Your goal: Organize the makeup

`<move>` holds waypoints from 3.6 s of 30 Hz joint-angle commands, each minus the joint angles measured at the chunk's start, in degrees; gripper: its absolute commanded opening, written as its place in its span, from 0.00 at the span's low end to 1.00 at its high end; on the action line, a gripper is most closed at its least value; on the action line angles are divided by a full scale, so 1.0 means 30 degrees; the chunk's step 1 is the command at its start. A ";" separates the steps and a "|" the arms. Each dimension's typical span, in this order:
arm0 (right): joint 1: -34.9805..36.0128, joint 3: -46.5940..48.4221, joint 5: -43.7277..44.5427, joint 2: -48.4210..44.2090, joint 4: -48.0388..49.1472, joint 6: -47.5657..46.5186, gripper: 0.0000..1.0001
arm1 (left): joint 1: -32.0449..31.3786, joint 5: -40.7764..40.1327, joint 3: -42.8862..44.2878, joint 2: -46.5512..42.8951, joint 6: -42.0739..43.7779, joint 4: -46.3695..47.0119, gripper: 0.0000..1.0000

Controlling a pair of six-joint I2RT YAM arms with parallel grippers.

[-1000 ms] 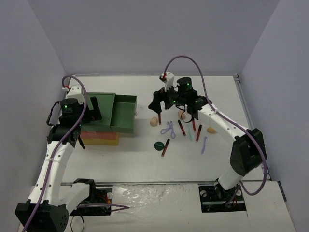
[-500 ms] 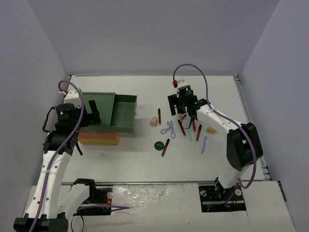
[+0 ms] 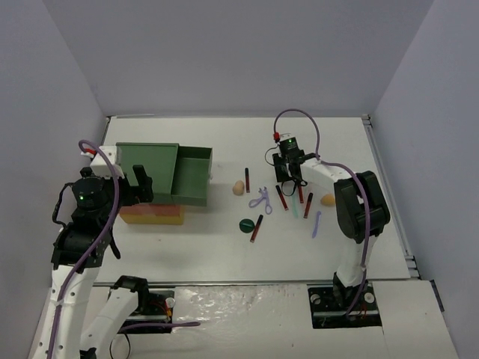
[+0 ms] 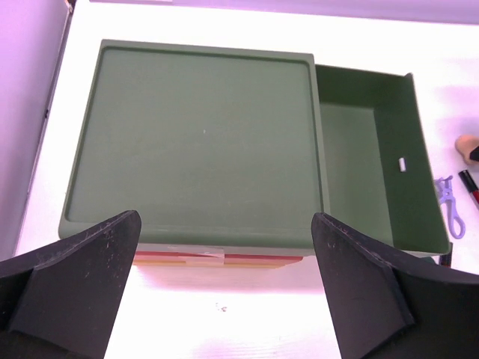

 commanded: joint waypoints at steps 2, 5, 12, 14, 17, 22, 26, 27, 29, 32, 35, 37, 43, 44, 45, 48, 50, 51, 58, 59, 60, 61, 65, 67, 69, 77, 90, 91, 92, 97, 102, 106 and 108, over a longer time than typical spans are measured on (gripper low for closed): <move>-0.0142 0.0958 -0.0425 -0.0464 0.1203 -0.0145 0.11 | -0.0085 -0.0235 0.1185 -0.0977 0.0269 0.0697 0.97; -0.0033 0.0889 -0.0490 -0.1593 0.1225 -0.0331 0.00 | -0.0111 -0.0206 0.1090 -0.1328 0.0299 0.1024 0.97; 0.1935 0.1428 -0.0263 -0.5993 0.1229 0.0478 0.00 | -0.0111 -0.0586 -0.0236 -0.2544 0.0416 0.3506 0.97; 0.3142 0.2020 -0.0160 -0.7031 0.1229 0.0657 0.00 | -0.0111 -0.0921 -0.0711 -0.2743 0.0515 0.4341 0.97; 0.4660 0.3311 -0.0691 -0.7509 0.1250 0.1010 0.00 | -0.0111 -0.1126 -0.1320 -0.2986 0.0515 0.4851 0.97; 0.7292 0.4821 -0.2063 -0.7172 0.2445 0.1814 0.00 | -0.0111 -0.1483 -0.2460 -0.3833 0.0616 0.5513 0.97; 0.8470 0.6089 -0.3135 -0.5727 0.2964 0.2231 0.05 | -0.0111 -0.1542 -0.3064 -0.4562 0.0604 0.5758 0.97; 0.8765 0.6292 -0.3258 -0.5337 0.3004 0.2258 0.06 | -0.0111 -0.1528 -0.3132 -0.4724 0.0618 0.5786 0.97; 0.9214 0.6713 -0.3311 -0.4681 0.3005 0.2191 0.09 | -0.0099 -0.1553 -0.3286 -0.4993 0.0622 0.5730 0.97; 0.9510 0.7016 -0.3391 -0.3942 0.3062 0.2110 0.20 | -0.0111 -0.1537 -0.3419 -0.5237 0.0553 0.5592 0.97; 0.9648 0.7206 -0.3689 -0.3501 0.3046 0.2006 0.34 | -0.0134 -0.1477 -0.3498 -0.5270 0.0505 0.5490 0.97; 0.9672 0.7230 -0.3738 -0.3563 0.3038 0.1879 0.43 | -0.0111 -0.1548 -0.3483 -0.5270 0.0512 0.5443 0.97; 0.9505 0.6239 -0.2048 -0.5036 0.2982 0.1157 0.62 | -0.0111 -0.1554 -0.3586 -0.5264 0.0563 0.5442 0.97; 0.9160 0.5869 -0.1585 -0.5383 0.2959 0.1041 0.65 | -0.0111 -0.1554 -0.3563 -0.5241 0.0563 0.5442 0.97; 0.8930 0.5665 -0.1512 -0.5559 0.2931 0.1090 0.66 | -0.0111 -0.1527 -0.3616 -0.5213 0.0536 0.5469 0.97; 0.7903 0.4607 -0.0410 -0.6215 0.2570 0.1483 0.66 | -0.0111 -0.1455 -0.3614 -0.5130 0.0522 0.5501 0.97; 0.7101 0.3774 0.0086 -0.6472 0.2439 0.1974 0.65 | -0.0111 -0.1437 -0.3657 -0.5087 0.0512 0.5516 0.97; 0.6684 0.3392 0.0160 -0.6509 0.2402 0.2212 0.65 | -0.0111 -0.1436 -0.3669 -0.5075 0.0524 0.5539 0.97; 0.5060 0.2249 -0.1034 -0.4676 0.2357 0.3057 0.64 | -0.0111 -0.1421 -0.3709 -0.4948 0.0504 0.5574 0.97; 0.5044 0.2360 -0.1353 -0.4169 0.2372 0.3090 0.64 | -0.0111 -0.1452 -0.3709 -0.4939 0.0512 0.5572 0.97; 0.5044 0.2529 -0.2013 -0.3490 0.2372 0.3158 0.64 | -0.0111 -0.1486 -0.3709 -0.4922 0.0529 0.5539 0.97; 0.5054 0.2688 -0.2280 -0.2930 0.2425 0.3281 0.64 | -0.0111 -0.1505 -0.3709 -0.4918 0.0544 0.5530 0.97; 0.5251 0.3150 -0.2399 -0.1352 0.2572 0.3609 0.64 | -0.0111 -0.1567 -0.3717 -0.4918 0.0563 0.5493 0.97; 0.5341 0.3382 -0.2331 -0.0579 0.2650 0.3713 0.63 | -0.0111 -0.1525 -0.3738 -0.4918 0.0563 0.5472 0.97; 0.5373 0.3487 -0.2211 0.0203 0.2738 0.3936 0.62 | -0.0111 -0.1524 -0.3738 -0.4918 0.0571 0.5471 0.97; 0.5688 0.3324 -0.2170 0.2181 0.3280 0.4307 0.53 | -0.0111 -0.1495 -0.3729 -0.4898 0.0563 0.5471 0.97; 0.5688 0.2252 -0.1298 -0.0651 0.3309 0.3586 0.00 | -0.0111 -0.1466 -0.3738 -0.4889 0.0563 0.5442 0.97; 0.5688 0.2193 -0.0846 -0.1704 0.3196 0.3528 0.00 | -0.0111 -0.1466 -0.3767 -0.4889 0.0563 0.5442 0.97; 0.5769 0.2192 -0.0733 -0.2481 0.3091 0.3405 0.00 | -0.0111 -0.1445 -0.3767 -0.4889 0.0563 0.5462 0.97; 0.6399 0.3035 -0.0491 -0.5249 0.2636 0.2753 0.00 | -0.0111 -0.1440 -0.3771 -0.4859 0.0563 0.5449 0.97; 0.7776 0.5089 -0.0715 -0.6012 0.2636 0.2121 0.00 | -0.0111 -0.1495 -0.3752 -0.4801 0.0570 0.5494 0.97; 0.8877 0.7211 -0.1827 -0.4829 0.2727 0.2142 0.01 | -0.0111 -0.1495 -0.3738 -0.4706 0.0566 0.5439 0.97; 0.9275 0.8148 -0.2065 -0.4104 0.2750 0.2096 0.03 | -0.0111 -0.1495 -0.3738 -0.4660 0.0590 0.5416 0.97</move>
